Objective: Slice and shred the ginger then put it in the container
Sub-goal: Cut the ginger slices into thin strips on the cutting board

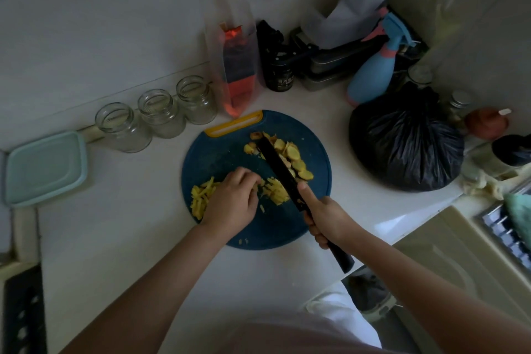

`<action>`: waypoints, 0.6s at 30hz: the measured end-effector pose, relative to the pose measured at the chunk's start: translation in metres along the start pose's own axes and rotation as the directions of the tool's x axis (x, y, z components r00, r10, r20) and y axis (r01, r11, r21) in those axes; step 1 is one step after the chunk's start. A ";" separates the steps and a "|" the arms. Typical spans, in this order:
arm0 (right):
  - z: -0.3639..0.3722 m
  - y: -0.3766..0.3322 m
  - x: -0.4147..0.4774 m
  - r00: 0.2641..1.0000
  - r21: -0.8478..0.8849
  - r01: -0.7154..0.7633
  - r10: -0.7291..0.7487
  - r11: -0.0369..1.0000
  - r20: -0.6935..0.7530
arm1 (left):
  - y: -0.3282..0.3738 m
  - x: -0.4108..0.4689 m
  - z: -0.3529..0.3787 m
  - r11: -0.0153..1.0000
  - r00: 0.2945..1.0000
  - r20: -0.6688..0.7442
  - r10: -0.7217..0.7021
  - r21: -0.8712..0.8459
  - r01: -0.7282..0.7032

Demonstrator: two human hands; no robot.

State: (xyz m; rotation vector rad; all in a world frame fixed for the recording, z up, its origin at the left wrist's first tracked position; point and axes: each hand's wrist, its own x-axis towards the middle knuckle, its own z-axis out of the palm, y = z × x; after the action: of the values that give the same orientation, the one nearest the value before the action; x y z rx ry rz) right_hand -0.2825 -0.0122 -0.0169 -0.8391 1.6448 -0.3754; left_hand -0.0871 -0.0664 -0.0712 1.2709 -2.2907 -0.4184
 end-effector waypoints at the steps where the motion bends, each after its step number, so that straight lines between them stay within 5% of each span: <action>1: 0.001 0.002 -0.001 1.000 0.008 -0.003 0.003 1.000 0.001 | 0.002 0.002 0.000 1.000 1.000 -0.005 0.009 0.012 -0.009; 6: -0.004 0.004 -0.002 1.000 0.036 -0.004 0.004 0.999 -0.003 | 0.009 0.008 0.008 0.999 0.994 0.104 0.045 -0.025 -0.043; 10: -0.010 0.005 -0.003 1.000 0.043 -0.009 0.009 0.999 -0.015 | 0.007 0.014 0.008 0.999 0.998 0.058 -0.002 -0.037 0.004; 18: -0.012 0.013 -0.007 1.000 0.029 -0.013 0.013 1.000 -0.014 | 0.012 0.005 0.013 0.984 0.978 0.123 0.171 0.030 -0.176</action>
State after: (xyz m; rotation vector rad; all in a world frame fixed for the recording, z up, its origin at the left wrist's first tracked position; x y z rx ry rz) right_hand -0.2972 -0.0008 -0.0174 -0.8058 1.6536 -0.3957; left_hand -0.1049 -0.0646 -0.0750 1.0792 -2.4989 -0.3985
